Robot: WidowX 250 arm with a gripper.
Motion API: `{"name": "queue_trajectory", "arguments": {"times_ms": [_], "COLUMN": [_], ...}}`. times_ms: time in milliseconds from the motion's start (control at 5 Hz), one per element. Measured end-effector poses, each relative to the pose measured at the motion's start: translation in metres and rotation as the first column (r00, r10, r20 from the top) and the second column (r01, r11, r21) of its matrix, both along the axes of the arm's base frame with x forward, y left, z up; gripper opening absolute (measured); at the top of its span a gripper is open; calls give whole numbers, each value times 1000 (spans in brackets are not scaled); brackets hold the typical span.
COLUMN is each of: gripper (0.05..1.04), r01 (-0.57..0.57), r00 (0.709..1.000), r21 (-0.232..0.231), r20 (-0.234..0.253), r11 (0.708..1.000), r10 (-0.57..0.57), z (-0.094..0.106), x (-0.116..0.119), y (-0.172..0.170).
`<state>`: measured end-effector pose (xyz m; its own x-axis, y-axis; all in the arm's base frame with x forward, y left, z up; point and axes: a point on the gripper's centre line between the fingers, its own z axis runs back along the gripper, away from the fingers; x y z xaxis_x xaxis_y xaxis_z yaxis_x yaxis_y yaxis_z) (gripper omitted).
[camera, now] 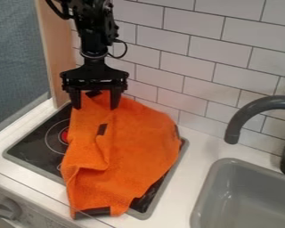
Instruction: Fold the cloth from left to right
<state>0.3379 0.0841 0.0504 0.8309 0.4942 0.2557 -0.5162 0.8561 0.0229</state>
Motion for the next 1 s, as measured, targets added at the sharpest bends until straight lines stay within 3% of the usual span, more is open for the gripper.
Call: {"name": "queue_trajectory", "arguments": {"times_ms": [200, 400, 600, 1000], "gripper": [999, 999, 999, 999], "r01": [-6, -42, 11, 50], "r00": [1000, 999, 1000, 999], "r21": [-9, -30, -46, -83], "r20": [-26, -28, -13, 24], "r11": [1000, 999, 999, 995], "r10": [6, 41, -12, -48], "z": [-8, -12, -11, -24], "x": [-4, -5, 2, 34], "y": [-1, -13, -42, -92]}}
